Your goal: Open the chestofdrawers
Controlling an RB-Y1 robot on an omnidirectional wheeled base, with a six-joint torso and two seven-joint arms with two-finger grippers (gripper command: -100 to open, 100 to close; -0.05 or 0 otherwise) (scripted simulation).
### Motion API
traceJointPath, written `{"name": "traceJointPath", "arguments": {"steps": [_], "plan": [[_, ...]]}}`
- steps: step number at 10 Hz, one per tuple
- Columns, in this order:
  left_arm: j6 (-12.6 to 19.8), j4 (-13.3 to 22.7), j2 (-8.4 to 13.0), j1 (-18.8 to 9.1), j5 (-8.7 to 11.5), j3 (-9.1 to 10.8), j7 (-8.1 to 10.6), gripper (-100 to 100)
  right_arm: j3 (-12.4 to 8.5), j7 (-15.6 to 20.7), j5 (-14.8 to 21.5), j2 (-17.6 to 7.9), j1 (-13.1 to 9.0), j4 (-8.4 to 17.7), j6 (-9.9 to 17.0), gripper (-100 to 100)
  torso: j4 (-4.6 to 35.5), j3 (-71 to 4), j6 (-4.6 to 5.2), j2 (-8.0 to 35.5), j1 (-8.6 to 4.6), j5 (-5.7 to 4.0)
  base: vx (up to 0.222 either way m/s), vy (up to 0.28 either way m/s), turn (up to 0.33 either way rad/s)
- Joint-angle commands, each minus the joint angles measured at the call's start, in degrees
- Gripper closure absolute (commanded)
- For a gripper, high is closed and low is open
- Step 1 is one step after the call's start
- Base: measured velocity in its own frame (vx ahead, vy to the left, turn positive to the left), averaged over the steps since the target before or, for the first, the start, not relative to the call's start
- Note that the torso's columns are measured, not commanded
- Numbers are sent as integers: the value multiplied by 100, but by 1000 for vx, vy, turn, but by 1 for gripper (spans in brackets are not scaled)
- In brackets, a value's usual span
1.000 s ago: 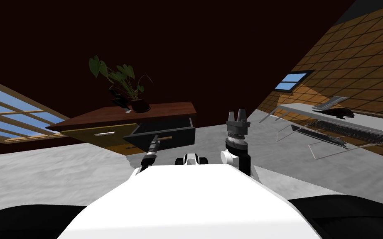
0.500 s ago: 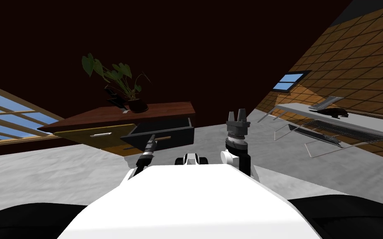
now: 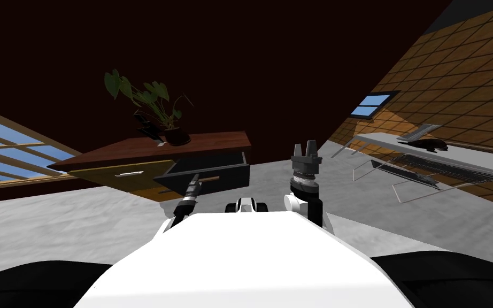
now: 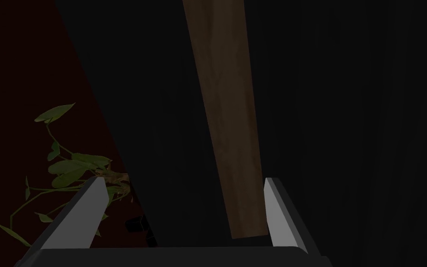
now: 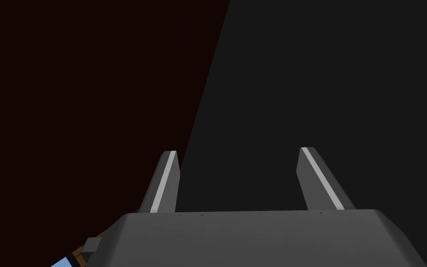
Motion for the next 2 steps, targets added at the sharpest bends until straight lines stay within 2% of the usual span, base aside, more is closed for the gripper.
{"name": "traceJointPath", "arguments": {"steps": [1,2], "plan": [[4,4,-1,3,0,-1,0,0,0,0,0,0,0,0,0,0,-2,-2,0,-3,2,2,0,0,0],[6,8,-1,5,0,-2,0,0,0,0,0,0,0,0,0,0,-4,-2,0,-5,4,4,0,0,0]]}}
